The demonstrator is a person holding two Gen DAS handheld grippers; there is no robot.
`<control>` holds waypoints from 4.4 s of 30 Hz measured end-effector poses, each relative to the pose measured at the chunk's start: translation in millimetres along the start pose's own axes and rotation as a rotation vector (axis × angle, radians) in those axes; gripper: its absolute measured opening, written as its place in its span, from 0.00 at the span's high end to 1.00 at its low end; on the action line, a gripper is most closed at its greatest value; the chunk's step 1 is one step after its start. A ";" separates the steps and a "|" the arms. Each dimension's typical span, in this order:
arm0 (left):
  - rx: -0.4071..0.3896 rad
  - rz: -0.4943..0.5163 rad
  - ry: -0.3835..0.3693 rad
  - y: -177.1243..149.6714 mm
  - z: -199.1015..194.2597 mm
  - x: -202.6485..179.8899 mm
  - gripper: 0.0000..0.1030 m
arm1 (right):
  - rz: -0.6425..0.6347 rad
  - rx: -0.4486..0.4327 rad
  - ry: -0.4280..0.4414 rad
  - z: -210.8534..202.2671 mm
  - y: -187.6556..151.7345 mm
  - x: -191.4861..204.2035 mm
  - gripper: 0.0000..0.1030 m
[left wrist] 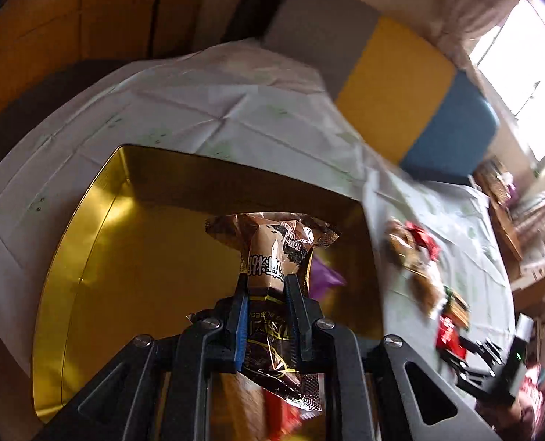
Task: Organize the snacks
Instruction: 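Drop the brown bag into the tin while the right gripper nears the red cake, then grasp the red printed cake pack with the right gripper, then carry the red cake pack into the gold tin and release it, then withdraw both grippers from the tin back over the table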
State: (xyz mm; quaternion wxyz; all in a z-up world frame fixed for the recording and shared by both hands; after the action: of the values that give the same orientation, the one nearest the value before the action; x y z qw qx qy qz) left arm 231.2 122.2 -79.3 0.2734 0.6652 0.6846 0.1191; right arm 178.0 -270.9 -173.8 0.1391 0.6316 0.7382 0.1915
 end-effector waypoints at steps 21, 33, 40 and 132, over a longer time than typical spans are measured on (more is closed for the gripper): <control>0.085 -0.011 0.052 13.2 66.6 16.6 0.70 | -0.010 -0.002 -0.003 0.7 0.0 -0.1 0.48; -0.046 0.105 0.147 -18.0 -19.0 -1.8 0.67 | -0.006 -0.013 -0.013 -1.7 -0.1 2.6 0.54; -0.135 0.205 0.238 -51.7 -62.7 -20.3 0.67 | 0.030 -0.003 0.000 -3.9 -1.9 2.9 0.55; -0.192 0.479 0.177 -72.4 -97.2 -86.8 0.67 | 0.055 -0.086 0.003 -59.8 7.8 24.3 0.30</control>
State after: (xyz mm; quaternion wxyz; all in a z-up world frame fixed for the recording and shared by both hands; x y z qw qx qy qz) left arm 115.2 50.7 -18.8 0.2384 0.7663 0.5144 0.3022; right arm 154.2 -252.3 -116.2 0.1596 0.6450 0.7118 0.2278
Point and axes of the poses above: each gripper's, at about its wrist camera, not at the fingertips, and z roughly the way its jaws point, x to its left, y to its top, the point moved 8 cm from there along z, roughly the way its jaws point, and after that the axes turned 10 degrees about z, right-handed, at the moved point
